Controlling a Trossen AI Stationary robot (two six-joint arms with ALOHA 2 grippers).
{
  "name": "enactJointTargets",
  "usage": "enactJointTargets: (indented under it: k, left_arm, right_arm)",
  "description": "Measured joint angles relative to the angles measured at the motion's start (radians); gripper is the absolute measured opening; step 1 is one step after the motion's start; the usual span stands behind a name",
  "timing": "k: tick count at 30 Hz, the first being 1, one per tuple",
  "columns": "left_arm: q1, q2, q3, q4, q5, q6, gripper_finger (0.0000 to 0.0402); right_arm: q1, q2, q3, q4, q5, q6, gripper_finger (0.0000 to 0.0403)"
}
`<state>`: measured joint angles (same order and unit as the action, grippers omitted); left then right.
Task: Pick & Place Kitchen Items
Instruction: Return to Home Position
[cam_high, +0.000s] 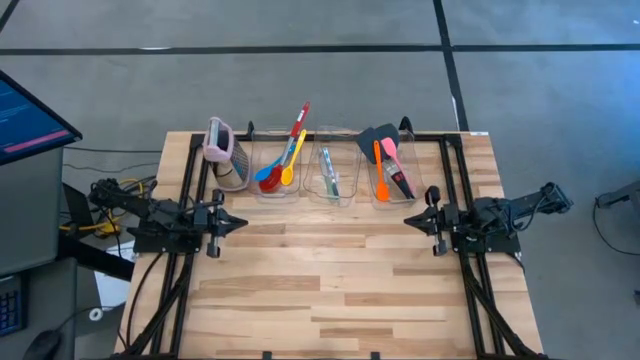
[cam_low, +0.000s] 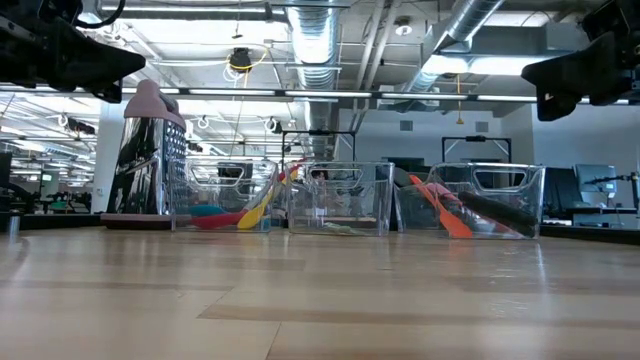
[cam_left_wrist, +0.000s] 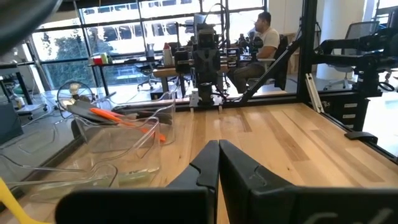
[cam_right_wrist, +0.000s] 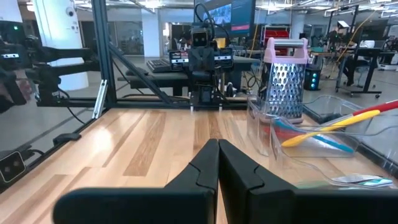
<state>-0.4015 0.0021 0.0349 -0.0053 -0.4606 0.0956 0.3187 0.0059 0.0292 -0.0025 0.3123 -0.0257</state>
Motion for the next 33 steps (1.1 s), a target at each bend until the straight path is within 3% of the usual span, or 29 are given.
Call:
enactJointTargets:
  k: [33]
  left_arm:
    - [0.000,0.000,-0.001,0.014,0.001,0.000,0.0002]
  right_arm:
    - [0.000,0.001,0.000,-0.002,0.002,0.000,0.0002]
